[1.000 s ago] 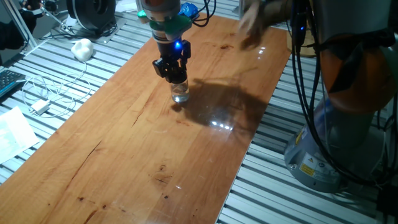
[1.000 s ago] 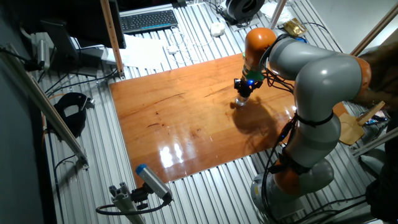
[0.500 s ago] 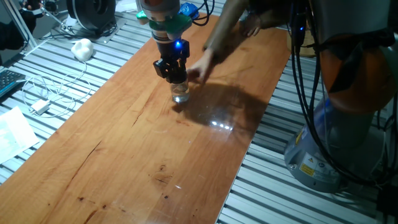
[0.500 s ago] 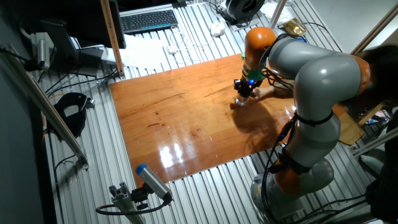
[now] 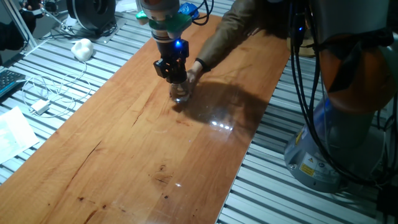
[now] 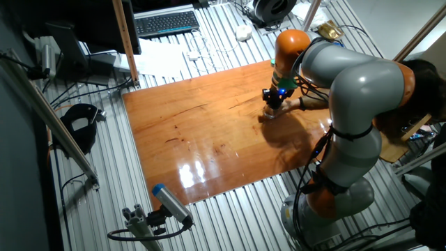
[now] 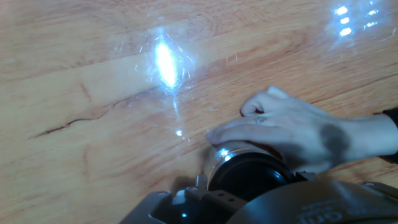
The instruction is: Unscrew the lid from the jar
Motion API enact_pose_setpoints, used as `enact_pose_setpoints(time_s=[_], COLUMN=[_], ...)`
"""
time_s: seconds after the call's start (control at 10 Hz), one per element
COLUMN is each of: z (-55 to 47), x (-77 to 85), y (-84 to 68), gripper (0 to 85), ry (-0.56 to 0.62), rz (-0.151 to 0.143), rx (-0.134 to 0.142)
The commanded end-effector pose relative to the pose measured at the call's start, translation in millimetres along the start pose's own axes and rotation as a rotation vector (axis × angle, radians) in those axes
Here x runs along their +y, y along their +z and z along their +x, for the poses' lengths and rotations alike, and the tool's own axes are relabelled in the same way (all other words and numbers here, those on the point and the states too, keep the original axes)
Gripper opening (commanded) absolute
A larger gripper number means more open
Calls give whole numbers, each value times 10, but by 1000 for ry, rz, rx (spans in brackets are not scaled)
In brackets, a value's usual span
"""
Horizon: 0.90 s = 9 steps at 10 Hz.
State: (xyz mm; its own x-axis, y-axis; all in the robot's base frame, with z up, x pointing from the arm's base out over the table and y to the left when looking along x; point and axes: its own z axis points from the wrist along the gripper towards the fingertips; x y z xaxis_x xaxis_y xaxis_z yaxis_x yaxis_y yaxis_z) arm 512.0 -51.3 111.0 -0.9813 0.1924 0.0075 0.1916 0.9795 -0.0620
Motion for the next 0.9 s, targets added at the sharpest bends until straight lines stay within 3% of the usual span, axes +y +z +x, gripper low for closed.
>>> enact_pose_setpoints(time_s=[0.0, 0.1, 0.5, 0.8], z=[0, 1, -1, -21], x=[3, 3, 30, 24], y=[0, -1, -17, -10], gripper=[340, 340, 340, 340], ry=[-11, -37, -124, -102], rz=[-6, -17, 7, 12], rx=[0, 0, -1, 6])
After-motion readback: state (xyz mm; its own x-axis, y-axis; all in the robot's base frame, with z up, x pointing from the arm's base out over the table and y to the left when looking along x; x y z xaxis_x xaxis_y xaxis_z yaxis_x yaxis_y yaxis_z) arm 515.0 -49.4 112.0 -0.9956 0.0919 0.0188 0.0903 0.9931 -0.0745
